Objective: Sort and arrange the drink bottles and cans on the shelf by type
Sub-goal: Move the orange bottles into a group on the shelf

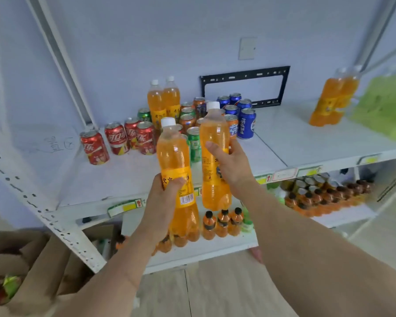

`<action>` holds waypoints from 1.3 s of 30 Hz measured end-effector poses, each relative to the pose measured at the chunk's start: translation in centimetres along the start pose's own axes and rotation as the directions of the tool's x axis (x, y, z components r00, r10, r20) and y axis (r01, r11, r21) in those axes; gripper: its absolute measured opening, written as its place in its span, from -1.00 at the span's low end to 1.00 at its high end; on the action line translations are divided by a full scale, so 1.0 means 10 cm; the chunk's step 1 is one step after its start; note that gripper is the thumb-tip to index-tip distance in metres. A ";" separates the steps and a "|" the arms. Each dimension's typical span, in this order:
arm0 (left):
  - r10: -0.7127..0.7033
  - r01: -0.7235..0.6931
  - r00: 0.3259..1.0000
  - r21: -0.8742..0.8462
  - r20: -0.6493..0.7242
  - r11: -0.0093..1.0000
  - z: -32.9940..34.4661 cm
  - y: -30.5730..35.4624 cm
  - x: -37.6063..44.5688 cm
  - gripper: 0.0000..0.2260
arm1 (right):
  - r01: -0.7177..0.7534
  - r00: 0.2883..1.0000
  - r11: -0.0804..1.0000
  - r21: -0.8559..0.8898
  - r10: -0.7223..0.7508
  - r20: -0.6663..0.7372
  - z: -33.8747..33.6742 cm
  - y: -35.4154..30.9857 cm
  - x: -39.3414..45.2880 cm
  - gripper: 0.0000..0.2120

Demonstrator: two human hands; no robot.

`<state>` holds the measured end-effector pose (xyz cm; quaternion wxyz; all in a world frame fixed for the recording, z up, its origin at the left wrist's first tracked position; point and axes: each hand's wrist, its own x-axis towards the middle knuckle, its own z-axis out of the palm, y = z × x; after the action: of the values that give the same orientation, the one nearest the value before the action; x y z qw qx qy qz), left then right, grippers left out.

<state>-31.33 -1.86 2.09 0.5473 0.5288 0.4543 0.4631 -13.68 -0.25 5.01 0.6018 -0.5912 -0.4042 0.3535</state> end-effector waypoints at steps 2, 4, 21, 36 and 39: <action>-0.083 0.084 0.996 -0.034 0.031 0.996 0.34 -0.04 -0.15 -0.61 | -0.034 0.999 0.999 -0.022 0.034 -0.007 -0.42 0.01 -0.07 -0.52; -0.152 0.157 0.986 -0.077 0.063 0.985 0.70 -0.09 -0.30 -0.69 | -0.076 0.997 0.996 -0.040 0.075 -0.033 -0.86 0.04 -0.14 -0.48; -0.142 0.154 0.936 -0.011 0.322 0.988 3.38 -0.26 0.06 -0.69 | -0.164 0.961 0.966 -0.202 0.110 -0.253 -3.42 0.29 0.76 -0.48; -0.101 0.098 0.935 0.026 0.340 0.995 5.08 -0.12 1.34 -0.37 | -0.114 0.962 0.978 -0.174 0.064 -0.266 -4.74 0.25 2.55 -0.55; -0.098 0.095 0.959 0.026 0.264 0.995 5.34 -0.15 1.51 -0.41 | -0.070 0.976 0.982 -0.175 0.031 -0.216 -5.00 0.26 2.90 -0.54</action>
<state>23.82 4.57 1.96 0.6217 0.5667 0.4053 0.3579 43.94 4.81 5.68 0.5758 -0.6883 -0.3528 0.2651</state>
